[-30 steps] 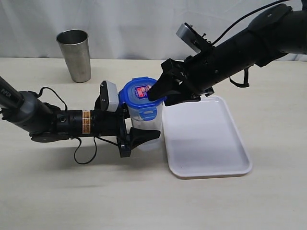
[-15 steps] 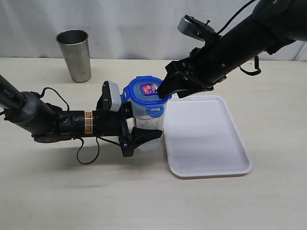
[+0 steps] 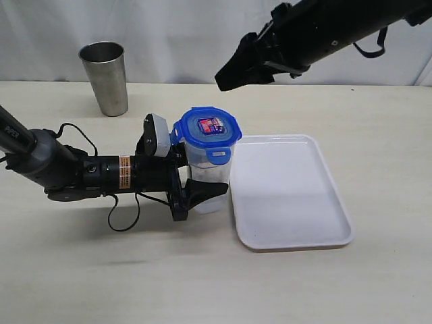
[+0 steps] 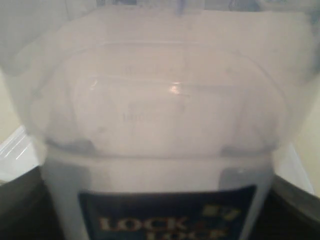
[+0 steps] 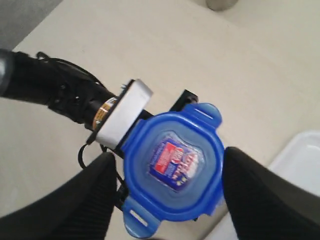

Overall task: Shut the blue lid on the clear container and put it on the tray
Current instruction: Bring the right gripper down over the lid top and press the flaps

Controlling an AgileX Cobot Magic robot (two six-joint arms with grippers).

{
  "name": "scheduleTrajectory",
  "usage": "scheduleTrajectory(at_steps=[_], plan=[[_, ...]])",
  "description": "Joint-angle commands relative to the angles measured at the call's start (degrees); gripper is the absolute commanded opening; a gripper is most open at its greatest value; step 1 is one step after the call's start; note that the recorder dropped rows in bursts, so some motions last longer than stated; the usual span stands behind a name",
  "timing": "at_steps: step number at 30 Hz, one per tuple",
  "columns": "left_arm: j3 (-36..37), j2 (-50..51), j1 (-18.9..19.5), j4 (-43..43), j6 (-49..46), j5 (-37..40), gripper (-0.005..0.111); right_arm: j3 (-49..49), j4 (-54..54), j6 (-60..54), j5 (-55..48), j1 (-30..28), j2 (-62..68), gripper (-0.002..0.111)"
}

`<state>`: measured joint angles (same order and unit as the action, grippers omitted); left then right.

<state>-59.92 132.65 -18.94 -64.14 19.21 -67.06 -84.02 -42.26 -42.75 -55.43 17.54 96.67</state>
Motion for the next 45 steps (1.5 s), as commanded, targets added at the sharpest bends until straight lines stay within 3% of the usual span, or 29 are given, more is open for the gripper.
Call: scheduleTrajectory(at_steps=[1,9,15,33,36,45], plan=[[-0.2,-0.1,-0.3,0.0,0.3,1.3,0.000,-0.3,7.2,-9.1,-1.8,5.9,-3.6,0.048],[-0.2,-0.1,-0.3,0.0,0.3,1.3,0.000,2.1,35.1,-4.6,0.4,17.4,-3.9,0.046],[-0.2,-0.1,-0.3,0.1,0.3,1.3,0.000,7.3,44.6,-1.9,12.3,20.6,-3.8,0.046],[-0.2,-0.1,-0.3,0.4,0.3,1.3,0.000,19.8,46.0,-6.9,27.9,20.6,-3.4,0.044],[-0.2,-0.1,-0.3,0.4,0.3,1.3,0.000,19.8,45.7,-6.6,28.2,20.6,-3.0,0.038],[-0.2,-0.1,-0.3,0.4,0.3,1.2,0.000,19.8,51.4,-4.6,27.0,24.3,1.6,0.038]])
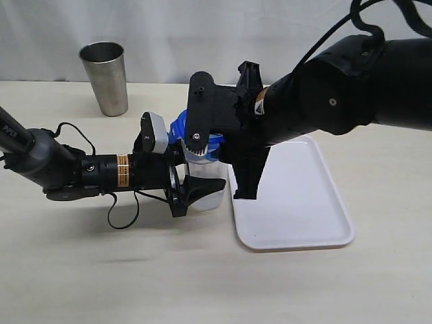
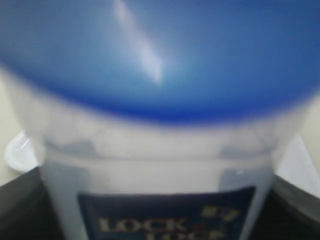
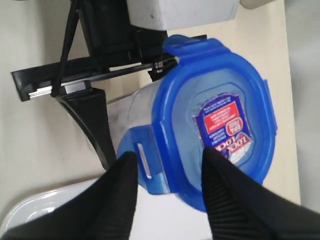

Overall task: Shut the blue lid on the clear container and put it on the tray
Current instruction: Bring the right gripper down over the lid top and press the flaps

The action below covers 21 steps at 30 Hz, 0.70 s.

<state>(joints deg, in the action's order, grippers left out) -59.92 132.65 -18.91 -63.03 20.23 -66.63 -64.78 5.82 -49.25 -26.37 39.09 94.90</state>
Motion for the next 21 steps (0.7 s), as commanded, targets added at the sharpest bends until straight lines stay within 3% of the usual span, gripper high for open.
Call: scheduleTrajectory(at_steps=[1,4,7,10,13,21], plan=[[-0.2,-0.1,-0.3,-0.7,-0.7,0.8,0.000,0.6,5.5,3.4,-2.0,3.6,3.9,0.038],[-0.2,-0.1,-0.3,-0.7,-0.7,0.5,0.000,0.6,16.1,13.1,-3.6,5.1,5.7,0.038],[-0.2,-0.1,-0.3,-0.9,-0.7,0.3,0.000,0.6,18.6,14.0,-5.6,5.1,6.2,0.038],[-0.2,-0.1,-0.3,-0.9,-0.7,0.3,0.000,0.5,12.3,11.9,-5.2,5.1,4.3,0.039],[-0.2,-0.1,-0.3,-0.9,-0.7,0.3,0.000,0.5,5.1,8.5,-6.4,5.1,1.8,0.054],[-0.2,-0.1,-0.3,-0.9,-0.7,0.4,0.000,-0.8,2.1,8.1,-8.6,5.0,-3.5,0.054]])
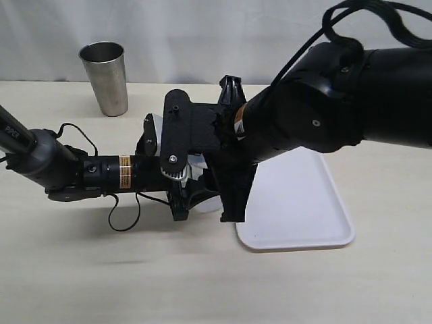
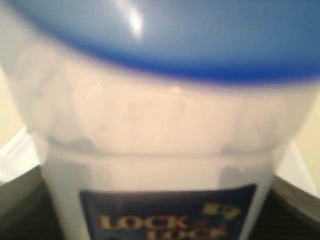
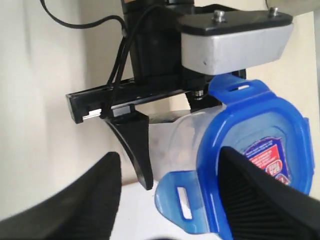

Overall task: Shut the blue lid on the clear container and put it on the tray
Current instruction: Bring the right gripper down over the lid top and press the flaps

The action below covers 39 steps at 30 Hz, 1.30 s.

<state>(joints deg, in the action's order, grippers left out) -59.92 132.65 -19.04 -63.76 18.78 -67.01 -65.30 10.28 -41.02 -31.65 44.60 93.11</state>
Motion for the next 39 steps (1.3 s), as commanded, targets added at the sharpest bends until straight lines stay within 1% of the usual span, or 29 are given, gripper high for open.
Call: scheduleTrajectory(at_steps=[1,10,14,19,22,25,34,39], plan=[[-0.2,-0.1,-0.2,-0.1,0.8,0.8,0.000,-0.5,-2.4,-0.1,-3.3,-0.6,-1.9,0.054],[-0.2,-0.1,-0.2,-0.2,1.0,1.0,0.000,-0.7,-3.9,-0.6,-4.7,-1.8,-1.9,0.054],[-0.2,-0.1,-0.2,-0.2,1.0,1.0,0.000,-0.7,-1.8,0.0,-4.4,-2.0,-1.9,0.054],[-0.2,-0.1,-0.2,-0.2,1.0,1.0,0.000,-0.7,-1.0,0.3,-4.6,-2.0,-1.9,0.048],[-0.2,-0.1,-0.2,-0.2,1.0,1.0,0.000,-0.7,-2.7,-0.4,-6.1,-2.0,-1.9,0.049],[-0.2,-0.1,-0.2,-0.2,1.0,1.0,0.000,-0.7,-2.8,-0.3,-6.4,-2.0,-2.0,0.052],[-0.2,-0.1,-0.2,-0.2,1.0,1.0,0.000,-2.0,-3.4,-0.1,-5.9,-2.0,-6.0,0.052],[-0.2,-0.1,-0.2,-0.2,1.0,1.1,0.000,-2.0,-2.9,-0.1,-4.6,-2.0,-5.4,0.051]])
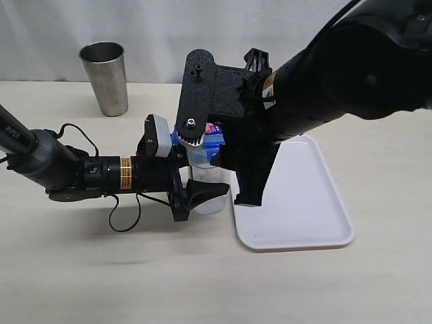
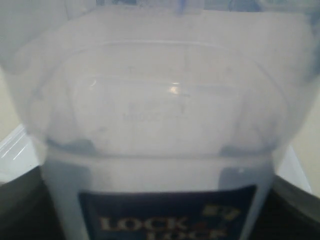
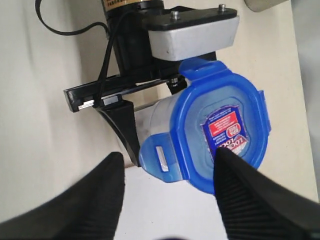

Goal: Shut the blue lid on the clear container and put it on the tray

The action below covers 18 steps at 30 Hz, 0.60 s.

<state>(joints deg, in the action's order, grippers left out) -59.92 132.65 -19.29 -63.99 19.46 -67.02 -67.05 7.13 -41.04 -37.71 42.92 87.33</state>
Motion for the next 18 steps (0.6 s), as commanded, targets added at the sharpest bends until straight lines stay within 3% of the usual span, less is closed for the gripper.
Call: scheduleTrajectory(at_steps=[1,5,18], plan=[[-0.2,-0.1,0.1,0.0,0.3,1.1,0.000,-0.2,0.3,-0.1,1.9,-0.3,0.7,0.049],[-0.2,-0.1,0.1,-0.2,0.3,1.4,0.000,-0.2,2.1,-0.3,2.1,-0.3,3.0,0.039],[-0.2,-0.1,0.1,-0.5,0.3,1.0,0.000,-0.1,12.0,4.9,3.6,-0.3,6.1,0.039]])
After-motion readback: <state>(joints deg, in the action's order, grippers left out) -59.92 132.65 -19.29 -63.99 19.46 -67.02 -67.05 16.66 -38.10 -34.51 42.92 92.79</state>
